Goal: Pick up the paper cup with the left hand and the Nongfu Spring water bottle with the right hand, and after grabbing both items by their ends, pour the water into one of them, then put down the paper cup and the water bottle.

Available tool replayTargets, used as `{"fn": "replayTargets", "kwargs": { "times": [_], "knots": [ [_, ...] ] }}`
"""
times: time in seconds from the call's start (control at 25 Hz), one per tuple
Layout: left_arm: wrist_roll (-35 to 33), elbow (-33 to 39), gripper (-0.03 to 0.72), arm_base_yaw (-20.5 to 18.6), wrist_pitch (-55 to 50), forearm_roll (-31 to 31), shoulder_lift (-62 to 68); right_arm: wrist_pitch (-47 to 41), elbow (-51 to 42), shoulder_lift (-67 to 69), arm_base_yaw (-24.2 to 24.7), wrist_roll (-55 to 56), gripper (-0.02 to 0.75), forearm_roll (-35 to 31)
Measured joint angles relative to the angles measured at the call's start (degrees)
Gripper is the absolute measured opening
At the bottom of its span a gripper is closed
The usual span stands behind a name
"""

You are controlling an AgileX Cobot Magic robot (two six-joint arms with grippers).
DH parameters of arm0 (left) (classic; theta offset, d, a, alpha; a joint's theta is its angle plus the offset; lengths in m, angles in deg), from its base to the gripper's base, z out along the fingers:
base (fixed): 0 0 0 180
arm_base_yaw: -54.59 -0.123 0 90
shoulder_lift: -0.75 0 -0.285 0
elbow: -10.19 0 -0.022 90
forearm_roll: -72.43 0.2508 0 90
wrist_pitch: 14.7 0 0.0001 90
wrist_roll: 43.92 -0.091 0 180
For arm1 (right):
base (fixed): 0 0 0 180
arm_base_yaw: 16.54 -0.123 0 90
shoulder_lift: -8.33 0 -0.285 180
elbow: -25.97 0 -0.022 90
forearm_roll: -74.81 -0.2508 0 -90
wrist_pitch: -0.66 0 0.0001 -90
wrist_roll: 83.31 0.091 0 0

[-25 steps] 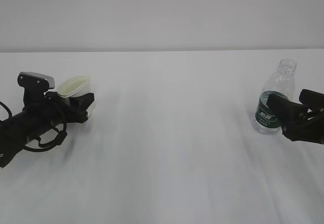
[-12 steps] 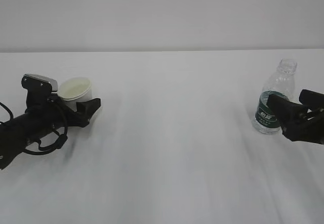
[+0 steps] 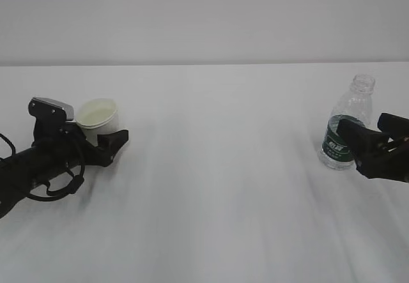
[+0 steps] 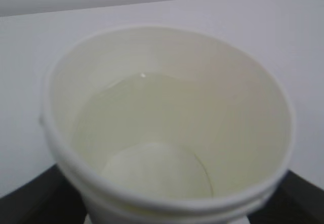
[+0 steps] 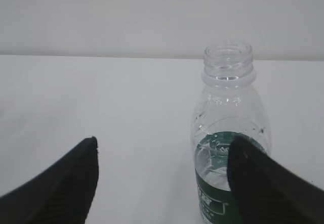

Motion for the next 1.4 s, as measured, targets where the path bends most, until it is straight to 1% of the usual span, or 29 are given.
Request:
{"fn": "replayTargets", "kwargs": {
  "times": [0.28,0.52,0.68,0.92,1.08,1.4],
  "knots": [
    [0.0,4.09,0.625,0.0,-0.11,-0.62,-3.77,0.0,0.0,0.0,0.0,0.0,0.592,0.0],
    [0.0,8.06,0.625,0.0,-0.11,-4.83,-6.92,0.0,0.0,0.0,0.0,0.0,0.592,0.11],
    [0.0,10.23,0.62,0.15,-0.11,-5.43,-8.9,-0.11,0.0,-0.3,0.0,0.7,0.592,0.69],
    [0.0,14.2,0.613,0.46,-0.11,-5.93,-11.64,-1.14,0.0,-4.22,0.0,3.96,0.592,0.94],
    [0.3,16.77,0.613,0.93,-0.11,-5.93,-14.25,-6.63,-0.11,-8.76,0.0,6.41,0.592,2.35],
    [0.85,23.61,0.611,1.41,-0.11,-5.82,-21.82,-21.65,-0.43,-22.88,0.0,7.3,0.592,3.18]
  ]
}}
